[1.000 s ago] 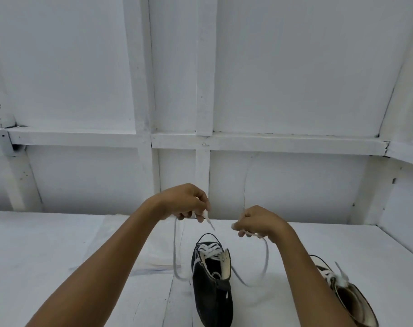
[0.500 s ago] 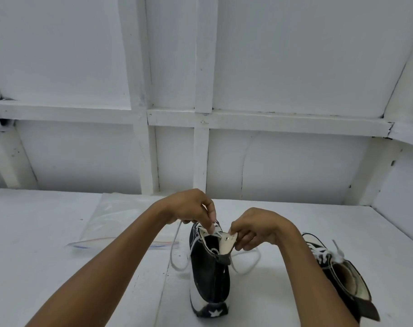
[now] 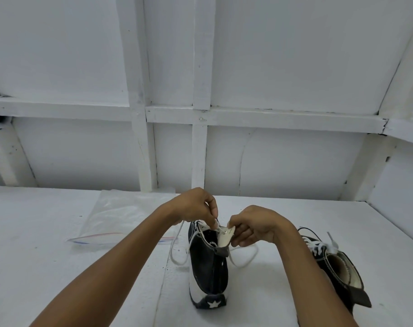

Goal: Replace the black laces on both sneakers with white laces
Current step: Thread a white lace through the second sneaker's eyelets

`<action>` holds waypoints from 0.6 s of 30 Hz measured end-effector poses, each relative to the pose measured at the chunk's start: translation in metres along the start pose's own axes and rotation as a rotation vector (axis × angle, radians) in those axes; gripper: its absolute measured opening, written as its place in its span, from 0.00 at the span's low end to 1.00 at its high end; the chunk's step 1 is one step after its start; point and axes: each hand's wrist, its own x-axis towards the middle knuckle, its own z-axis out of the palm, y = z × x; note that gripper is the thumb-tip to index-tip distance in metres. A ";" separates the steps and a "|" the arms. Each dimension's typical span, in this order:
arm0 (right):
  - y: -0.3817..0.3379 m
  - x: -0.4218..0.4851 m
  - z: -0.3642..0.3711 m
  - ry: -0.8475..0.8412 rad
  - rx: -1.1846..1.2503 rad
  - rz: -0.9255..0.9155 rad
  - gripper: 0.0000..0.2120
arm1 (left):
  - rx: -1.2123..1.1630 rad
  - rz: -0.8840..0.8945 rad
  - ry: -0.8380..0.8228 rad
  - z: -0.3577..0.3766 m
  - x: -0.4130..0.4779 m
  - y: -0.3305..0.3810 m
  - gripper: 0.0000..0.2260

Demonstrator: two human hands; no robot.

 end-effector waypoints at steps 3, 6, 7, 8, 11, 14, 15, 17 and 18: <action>0.001 0.003 -0.001 -0.016 0.005 0.003 0.12 | 0.006 0.010 -0.011 0.004 -0.001 0.002 0.10; 0.005 0.004 -0.001 -0.059 -0.042 -0.014 0.12 | 0.002 0.010 -0.038 0.008 0.000 0.003 0.08; 0.007 0.005 0.000 -0.075 -0.072 -0.023 0.10 | -0.007 0.011 -0.052 0.009 -0.001 0.004 0.07; 0.009 0.005 0.000 -0.088 -0.095 -0.032 0.09 | -0.021 0.011 -0.071 0.009 -0.001 0.004 0.06; 0.015 0.008 0.000 -0.067 -0.037 -0.046 0.08 | -0.024 -0.006 -0.095 0.003 -0.001 0.004 0.05; 0.018 0.011 -0.003 -0.002 0.177 -0.025 0.09 | 0.008 -0.043 -0.070 -0.010 0.000 0.001 0.07; 0.018 0.011 -0.004 0.013 0.288 -0.016 0.10 | 0.012 -0.052 -0.070 -0.015 0.000 0.000 0.09; 0.018 0.013 -0.004 0.021 0.617 -0.008 0.12 | 0.022 -0.061 -0.069 -0.024 0.001 -0.003 0.10; 0.018 0.014 -0.004 0.014 0.815 -0.022 0.13 | 0.025 -0.064 -0.067 -0.027 0.001 -0.004 0.11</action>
